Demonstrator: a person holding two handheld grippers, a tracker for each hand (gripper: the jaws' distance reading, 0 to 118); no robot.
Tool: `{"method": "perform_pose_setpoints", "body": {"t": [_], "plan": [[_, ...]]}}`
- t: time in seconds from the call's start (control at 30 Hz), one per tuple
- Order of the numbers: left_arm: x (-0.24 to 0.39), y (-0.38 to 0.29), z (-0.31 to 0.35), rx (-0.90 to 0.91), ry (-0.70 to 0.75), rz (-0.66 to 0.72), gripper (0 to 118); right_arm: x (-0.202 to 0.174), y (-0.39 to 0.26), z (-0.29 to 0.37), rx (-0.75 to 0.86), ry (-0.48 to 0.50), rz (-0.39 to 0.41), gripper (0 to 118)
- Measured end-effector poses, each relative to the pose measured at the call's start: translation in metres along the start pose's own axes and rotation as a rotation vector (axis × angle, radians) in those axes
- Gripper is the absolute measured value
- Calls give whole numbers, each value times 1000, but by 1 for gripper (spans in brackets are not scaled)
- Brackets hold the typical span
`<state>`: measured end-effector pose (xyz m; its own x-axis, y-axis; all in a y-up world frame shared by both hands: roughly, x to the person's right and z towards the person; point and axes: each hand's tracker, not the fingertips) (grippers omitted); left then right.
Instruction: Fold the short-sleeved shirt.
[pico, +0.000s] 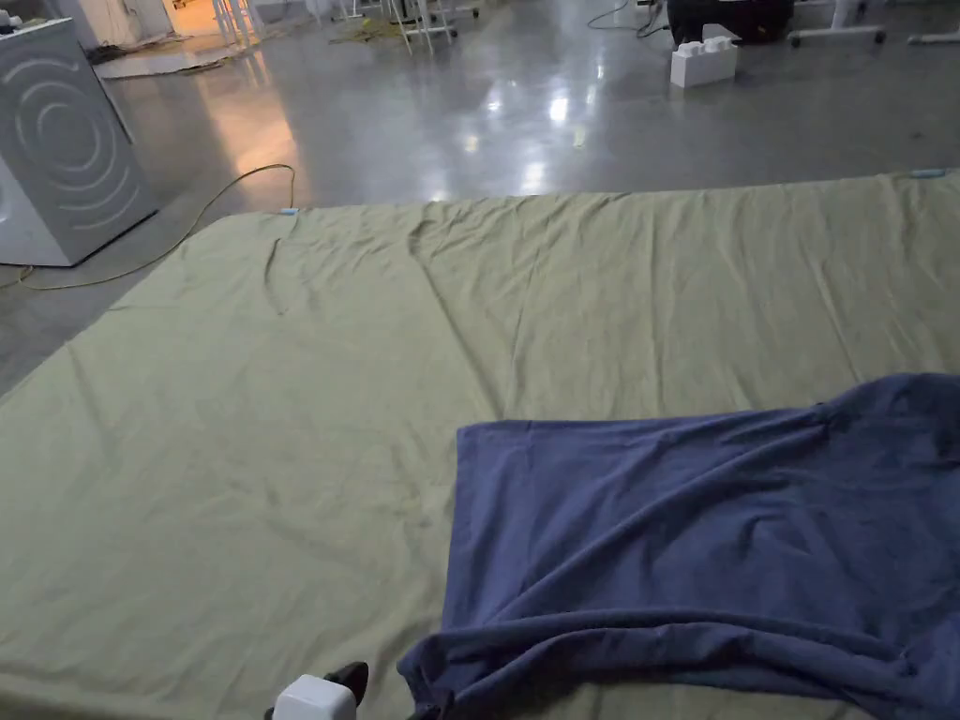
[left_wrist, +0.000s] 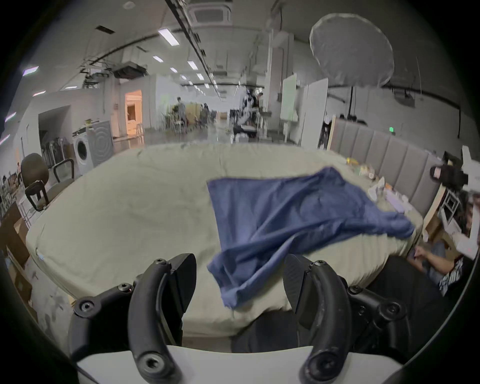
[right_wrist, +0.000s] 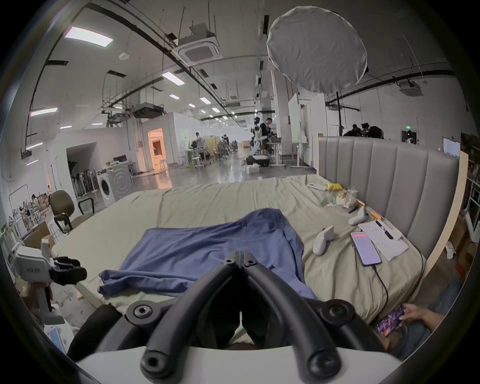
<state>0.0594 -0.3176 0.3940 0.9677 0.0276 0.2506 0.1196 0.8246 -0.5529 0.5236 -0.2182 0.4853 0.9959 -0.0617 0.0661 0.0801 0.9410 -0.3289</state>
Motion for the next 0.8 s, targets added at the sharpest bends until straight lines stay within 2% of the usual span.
{"method": "perform_pose_setpoints", "body": {"t": [0.13, 0.2, 0.3, 0.33, 0.37, 0.4, 0.5, 0.7, 0.73, 0.8], "plan": [[-5, -15, -35, -98, -3, 3, 69, 6, -9, -3, -49, -11, -41, 0], [-7, -18, -48, -129, -6, 20, 64, 8, -12, -5, -61, -20, -49, 0], [-8, -24, -64, -205, -21, 25, 52, 11, -15, -6, -78, -29, -61, 0], [-8, -27, -69, -232, -33, 12, 52, 12, -16, -7, -83, -32, -64, 0], [-6, -28, -71, -231, -22, -5, 33, 12, -16, -7, -85, -36, -62, 0], [-5, -28, -69, -216, -8, -25, 25, 13, -17, -6, -85, -39, -60, 0], [-8, -22, -70, -237, -23, -2, 15, 19, -20, -5, -86, -51, -59, 0], [1, -22, -78, -281, -8, -47, 14, 46, -29, -8, -104, -135, -67, 0], [1, -20, -80, -289, -4, -46, 14, 55, -32, -12, -117, -147, -77, 3], [-1, -21, -82, -297, -2, -28, 14, 74, -44, -22, -180, -173, -102, 45]]}}
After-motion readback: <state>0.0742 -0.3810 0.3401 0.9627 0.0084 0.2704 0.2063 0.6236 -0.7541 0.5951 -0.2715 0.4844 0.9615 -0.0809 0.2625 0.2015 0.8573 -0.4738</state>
